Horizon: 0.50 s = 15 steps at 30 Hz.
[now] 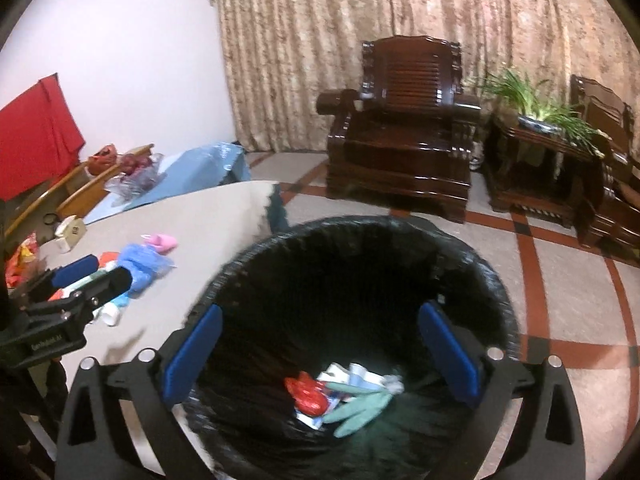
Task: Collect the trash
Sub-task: 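Move both tools back over the remaining trash on the table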
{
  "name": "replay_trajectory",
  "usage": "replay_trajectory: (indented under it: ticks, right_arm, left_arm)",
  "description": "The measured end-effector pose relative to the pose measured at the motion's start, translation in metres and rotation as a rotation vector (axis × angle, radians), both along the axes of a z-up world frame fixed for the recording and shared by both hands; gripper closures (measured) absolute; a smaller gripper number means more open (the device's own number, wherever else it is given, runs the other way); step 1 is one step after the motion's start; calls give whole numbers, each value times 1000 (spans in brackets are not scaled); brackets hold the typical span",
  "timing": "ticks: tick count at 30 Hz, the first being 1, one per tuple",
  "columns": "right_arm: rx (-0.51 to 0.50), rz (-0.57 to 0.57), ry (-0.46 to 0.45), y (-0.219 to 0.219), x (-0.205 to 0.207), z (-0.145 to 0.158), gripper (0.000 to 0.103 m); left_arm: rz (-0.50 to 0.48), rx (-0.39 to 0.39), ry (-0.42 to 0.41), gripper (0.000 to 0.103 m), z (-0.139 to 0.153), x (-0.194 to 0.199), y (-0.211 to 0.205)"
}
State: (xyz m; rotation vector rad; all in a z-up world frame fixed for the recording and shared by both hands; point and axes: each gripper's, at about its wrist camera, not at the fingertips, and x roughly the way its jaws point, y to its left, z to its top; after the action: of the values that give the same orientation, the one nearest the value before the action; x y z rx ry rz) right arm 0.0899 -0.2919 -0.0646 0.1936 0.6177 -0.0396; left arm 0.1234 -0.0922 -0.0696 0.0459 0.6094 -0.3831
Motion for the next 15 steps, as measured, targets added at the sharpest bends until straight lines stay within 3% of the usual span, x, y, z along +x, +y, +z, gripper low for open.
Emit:
replay_trajectory:
  ticks: [15]
  right_arm:
    - [9,233,-34,116,61,1,6]
  left_arm:
    - [298,59,-36,14,7,2,136]
